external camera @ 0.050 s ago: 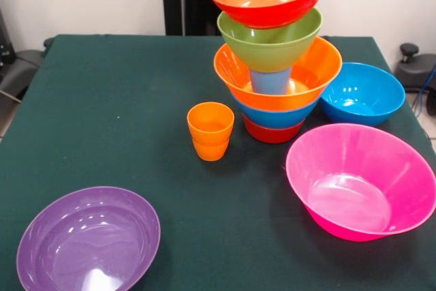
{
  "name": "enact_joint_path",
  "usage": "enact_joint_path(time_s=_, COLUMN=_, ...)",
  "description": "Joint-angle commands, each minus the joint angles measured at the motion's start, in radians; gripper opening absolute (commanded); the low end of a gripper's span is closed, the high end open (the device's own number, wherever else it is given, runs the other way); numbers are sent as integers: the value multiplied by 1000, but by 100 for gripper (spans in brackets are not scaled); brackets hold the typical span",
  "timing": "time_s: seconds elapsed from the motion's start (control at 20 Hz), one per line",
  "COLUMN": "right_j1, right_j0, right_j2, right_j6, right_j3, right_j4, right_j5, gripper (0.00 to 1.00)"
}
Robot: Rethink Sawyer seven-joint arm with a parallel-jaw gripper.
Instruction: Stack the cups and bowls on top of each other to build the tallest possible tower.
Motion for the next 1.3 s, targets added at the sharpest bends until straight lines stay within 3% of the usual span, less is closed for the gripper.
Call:
enact_joint_path(time_s=0.05, right_j1=81, right_j0=41, right_j2=-48, right_j6=205, right_j3=-99, right_j4=46, right_j5=-56, gripper=0)
enact_joint_path(time_s=0.6, right_j1=162, right_j0=76, right_j2=-105, right_j6=232, right_j3=-154, right_j4=15, right_j5=-120, gripper=0)
enact_joint_path(time_s=1.3, right_j1=94, right_j0=157, right_j2=-147, right_j6=286, right_j3=-142, right_j4=38, right_j5=-51, gripper=0)
